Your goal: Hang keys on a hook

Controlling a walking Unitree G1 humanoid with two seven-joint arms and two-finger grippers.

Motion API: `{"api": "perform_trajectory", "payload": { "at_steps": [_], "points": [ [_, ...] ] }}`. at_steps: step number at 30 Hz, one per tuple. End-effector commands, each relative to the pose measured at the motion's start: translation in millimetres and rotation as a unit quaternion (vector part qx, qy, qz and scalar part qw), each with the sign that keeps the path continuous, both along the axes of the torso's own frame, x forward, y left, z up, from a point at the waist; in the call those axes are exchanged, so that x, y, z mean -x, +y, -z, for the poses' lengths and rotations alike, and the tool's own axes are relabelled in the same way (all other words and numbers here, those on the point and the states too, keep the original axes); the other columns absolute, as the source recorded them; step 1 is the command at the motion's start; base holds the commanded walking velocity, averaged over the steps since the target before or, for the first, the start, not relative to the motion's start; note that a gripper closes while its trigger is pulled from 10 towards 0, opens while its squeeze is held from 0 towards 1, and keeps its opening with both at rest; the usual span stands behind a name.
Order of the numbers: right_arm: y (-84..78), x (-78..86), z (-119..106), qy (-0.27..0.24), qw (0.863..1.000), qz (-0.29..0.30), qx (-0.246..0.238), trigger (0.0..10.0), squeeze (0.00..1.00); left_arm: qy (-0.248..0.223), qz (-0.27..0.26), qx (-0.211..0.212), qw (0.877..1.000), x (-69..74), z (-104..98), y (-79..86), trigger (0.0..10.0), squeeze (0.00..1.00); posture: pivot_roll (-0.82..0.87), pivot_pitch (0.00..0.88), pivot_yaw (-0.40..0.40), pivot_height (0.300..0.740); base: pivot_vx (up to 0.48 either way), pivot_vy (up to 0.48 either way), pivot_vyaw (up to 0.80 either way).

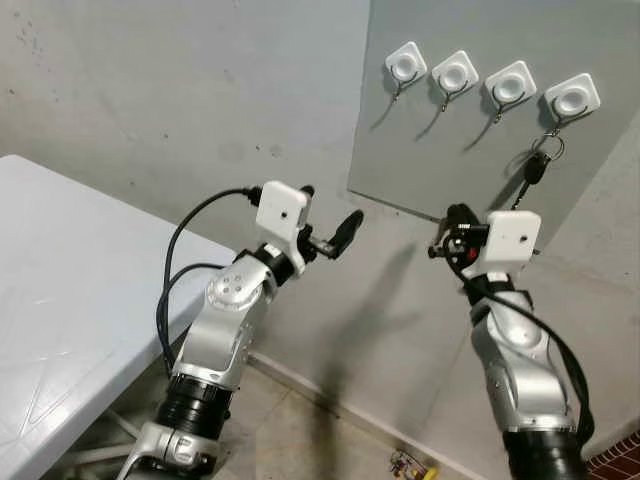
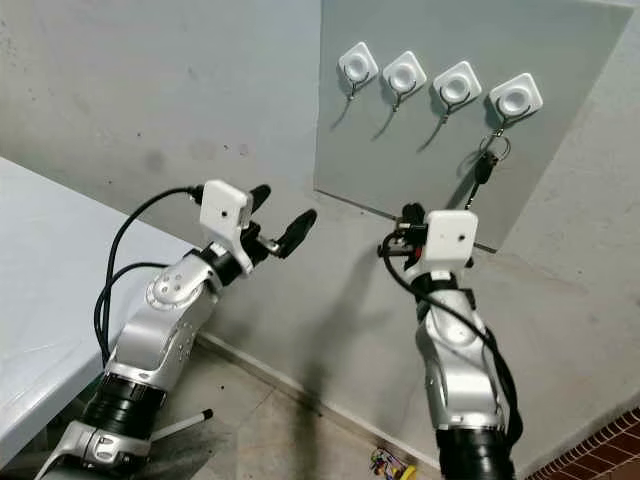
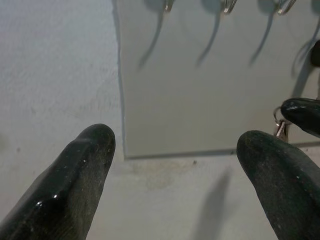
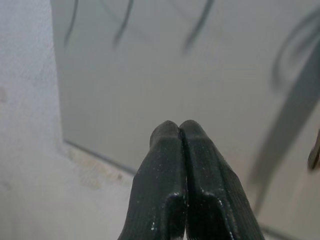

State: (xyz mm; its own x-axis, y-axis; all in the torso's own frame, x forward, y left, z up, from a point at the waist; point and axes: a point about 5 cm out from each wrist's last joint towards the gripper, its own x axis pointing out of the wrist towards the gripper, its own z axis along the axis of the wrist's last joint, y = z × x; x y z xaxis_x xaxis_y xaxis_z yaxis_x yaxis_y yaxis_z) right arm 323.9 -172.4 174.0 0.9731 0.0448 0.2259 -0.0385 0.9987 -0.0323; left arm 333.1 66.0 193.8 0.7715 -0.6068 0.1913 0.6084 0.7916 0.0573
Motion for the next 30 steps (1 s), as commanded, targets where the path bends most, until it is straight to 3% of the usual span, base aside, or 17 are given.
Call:
{"api": "perform_trajectory", "payload": {
  "at_steps": [1,9,14,20,30],
  "points": [
    [-2.1,-5.8,-8.0,-0.012,1.0,0.003,0.007,10.0,0.0,-0.017,0.016,0.001,1.0,-0.3,-13.0,-4.1,10.0,0.0,-0.01,0.0,-0.025,0.74,0.0,0.0,0.0],
    [-2.0,-13.9,-32.9,-0.069,0.997,-0.04,0.003,10.0,0.0,-0.039,0.037,0.011,0.999,5.4,-28.6,-8.2,10.0,0.0,0.0,0.0,-0.031,0.74,0.0,0.0,0.0],
    [-1.9,-4.5,-50.4,-0.128,0.984,-0.099,-0.076,10.0,0.0,-0.039,0.045,0.018,0.998,8.9,-30.1,-11.4,10.0,0.0,0.0,0.0,-0.031,0.74,0.0,0.0,0.0],
    [-5.0,-1.4,-57.7,-0.151,0.972,-0.117,-0.137,10.0,0.0,-0.039,0.05,0.016,0.998,9.7,-32.4,-11.4,10.0,0.0,-0.01,0.0,-0.025,0.74,0.0,0.0,0.0],
    [-13.5,-3.1,-68.9,-0.172,0.963,-0.113,-0.177,10.0,0.0,-0.047,0.069,0.011,0.996,12.8,-38.0,-17.1,10.0,0.0,-0.01,0.0,-0.021,0.74,0.0,0.0,0.0]
  ]
}}
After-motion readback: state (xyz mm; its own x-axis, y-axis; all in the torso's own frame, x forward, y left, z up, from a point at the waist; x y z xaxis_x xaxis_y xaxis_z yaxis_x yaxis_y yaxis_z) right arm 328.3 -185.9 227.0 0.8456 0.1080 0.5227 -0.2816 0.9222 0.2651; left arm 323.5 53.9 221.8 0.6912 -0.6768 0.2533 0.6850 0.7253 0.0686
